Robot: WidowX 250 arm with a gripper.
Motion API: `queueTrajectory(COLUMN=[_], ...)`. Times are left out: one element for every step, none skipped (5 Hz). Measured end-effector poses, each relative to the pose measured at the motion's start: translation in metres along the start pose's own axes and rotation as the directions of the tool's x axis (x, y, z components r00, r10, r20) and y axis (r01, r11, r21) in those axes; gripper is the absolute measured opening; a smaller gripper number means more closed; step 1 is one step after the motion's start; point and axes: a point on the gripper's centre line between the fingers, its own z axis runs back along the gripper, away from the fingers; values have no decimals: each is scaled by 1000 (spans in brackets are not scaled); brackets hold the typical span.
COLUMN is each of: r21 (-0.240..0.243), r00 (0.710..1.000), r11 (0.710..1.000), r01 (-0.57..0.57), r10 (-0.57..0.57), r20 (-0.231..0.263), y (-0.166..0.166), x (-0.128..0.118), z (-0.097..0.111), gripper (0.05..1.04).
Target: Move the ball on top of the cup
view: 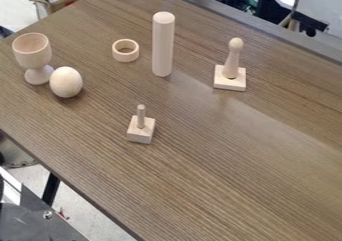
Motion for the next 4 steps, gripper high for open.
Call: queueTrajectory(r21=[7,26,90,144], r00=[1000,993,972,951], r11=[1000,998,983,971], r01=[3,-52,-159,-192], r10=[-2,54,171,220], r20=[-27,-101,-160,-215], y=[0,20,45,59], x=[-6,-28,-50,-70], z=[-7,-16,-15,-24], gripper=[998,998,998,998])
